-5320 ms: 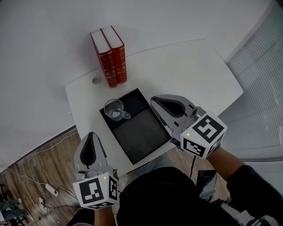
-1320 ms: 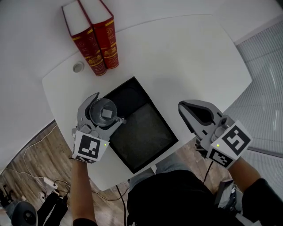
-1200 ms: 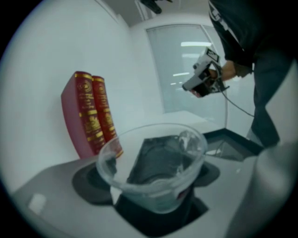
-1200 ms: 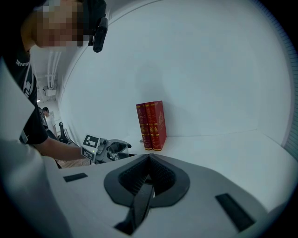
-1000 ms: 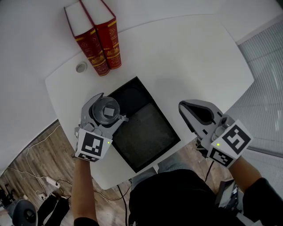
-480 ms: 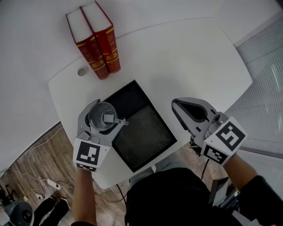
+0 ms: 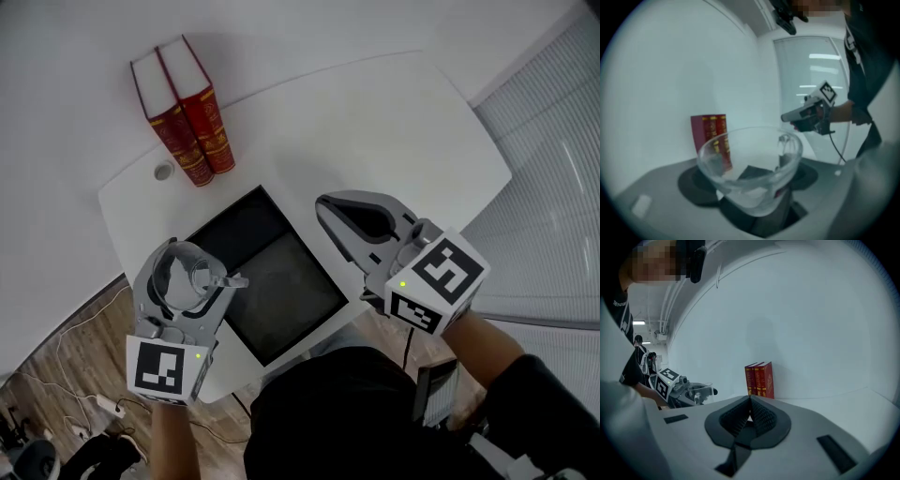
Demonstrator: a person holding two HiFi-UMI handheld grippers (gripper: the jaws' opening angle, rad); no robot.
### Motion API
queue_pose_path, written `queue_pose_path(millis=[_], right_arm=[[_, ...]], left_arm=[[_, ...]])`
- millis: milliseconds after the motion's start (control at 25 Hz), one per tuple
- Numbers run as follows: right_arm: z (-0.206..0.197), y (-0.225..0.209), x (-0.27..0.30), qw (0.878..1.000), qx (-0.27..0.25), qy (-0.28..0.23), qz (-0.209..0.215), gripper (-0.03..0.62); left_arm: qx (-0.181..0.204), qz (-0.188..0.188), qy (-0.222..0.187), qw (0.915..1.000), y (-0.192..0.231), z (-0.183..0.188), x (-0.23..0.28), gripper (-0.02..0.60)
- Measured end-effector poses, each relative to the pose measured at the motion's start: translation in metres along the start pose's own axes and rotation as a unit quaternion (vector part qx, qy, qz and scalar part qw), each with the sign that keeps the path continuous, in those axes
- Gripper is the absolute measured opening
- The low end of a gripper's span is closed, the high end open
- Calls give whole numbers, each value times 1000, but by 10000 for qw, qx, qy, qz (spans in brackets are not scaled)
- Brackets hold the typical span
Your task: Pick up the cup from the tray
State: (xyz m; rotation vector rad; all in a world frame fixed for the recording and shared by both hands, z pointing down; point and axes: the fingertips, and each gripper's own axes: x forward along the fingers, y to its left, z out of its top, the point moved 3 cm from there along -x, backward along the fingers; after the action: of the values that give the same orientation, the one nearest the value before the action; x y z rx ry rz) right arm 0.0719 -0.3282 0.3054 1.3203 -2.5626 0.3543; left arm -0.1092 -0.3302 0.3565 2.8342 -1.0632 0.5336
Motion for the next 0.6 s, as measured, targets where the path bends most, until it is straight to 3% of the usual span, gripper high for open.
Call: queue_pose_path(millis=[600], right_arm=[[48,24,-18,9968,-548,-581,6,14]], left_arm=[[-79,696,-384,9968,-11,50,-72,403]])
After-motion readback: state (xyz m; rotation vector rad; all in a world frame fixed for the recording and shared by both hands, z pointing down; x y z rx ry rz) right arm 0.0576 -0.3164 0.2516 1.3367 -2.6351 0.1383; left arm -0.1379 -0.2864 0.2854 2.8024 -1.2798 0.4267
